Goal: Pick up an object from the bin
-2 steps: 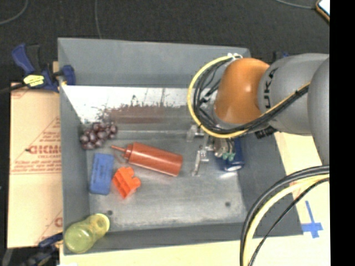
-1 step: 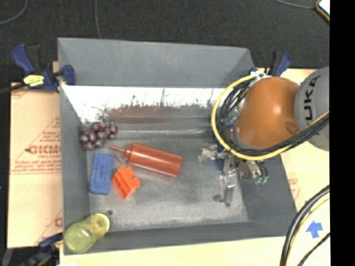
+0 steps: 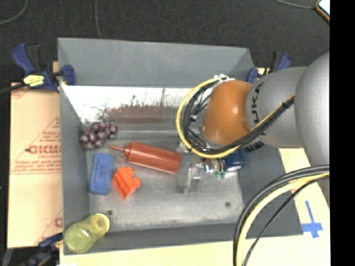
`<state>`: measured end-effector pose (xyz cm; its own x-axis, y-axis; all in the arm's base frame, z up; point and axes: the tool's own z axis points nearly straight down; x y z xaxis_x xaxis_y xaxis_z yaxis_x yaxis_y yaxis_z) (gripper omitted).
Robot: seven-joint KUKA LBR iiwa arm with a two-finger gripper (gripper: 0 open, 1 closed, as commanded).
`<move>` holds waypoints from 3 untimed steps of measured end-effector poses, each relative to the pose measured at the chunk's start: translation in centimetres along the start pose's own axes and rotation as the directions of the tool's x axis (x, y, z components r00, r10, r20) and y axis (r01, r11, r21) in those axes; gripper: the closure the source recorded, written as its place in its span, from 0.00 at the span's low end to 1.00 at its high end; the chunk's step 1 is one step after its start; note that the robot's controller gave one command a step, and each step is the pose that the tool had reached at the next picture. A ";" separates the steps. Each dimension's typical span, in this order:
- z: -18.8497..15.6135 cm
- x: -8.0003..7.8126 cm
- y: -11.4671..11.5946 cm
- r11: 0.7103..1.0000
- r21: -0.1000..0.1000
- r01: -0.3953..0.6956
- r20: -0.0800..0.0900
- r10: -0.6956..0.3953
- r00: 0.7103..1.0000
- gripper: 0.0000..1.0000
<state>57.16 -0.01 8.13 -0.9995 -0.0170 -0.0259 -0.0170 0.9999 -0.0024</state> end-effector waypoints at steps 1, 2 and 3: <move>-5.1 3.1 3.1 0.979 0.000 0.204 -0.008 -0.204 0.979 0.00; -6.0 -1.2 1.2 1.000 0.000 -0.027 0.001 0.027 1.000 0.00; -12.8 -2.1 4.4 0.979 -0.001 0.205 0.006 -0.205 0.979 0.00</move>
Offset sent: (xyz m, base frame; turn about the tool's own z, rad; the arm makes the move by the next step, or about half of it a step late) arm 0.0074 0.0140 0.0587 0.0255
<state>58.83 4.42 21.00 -0.9745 -0.2221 -0.0310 -0.2220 0.9750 -0.0070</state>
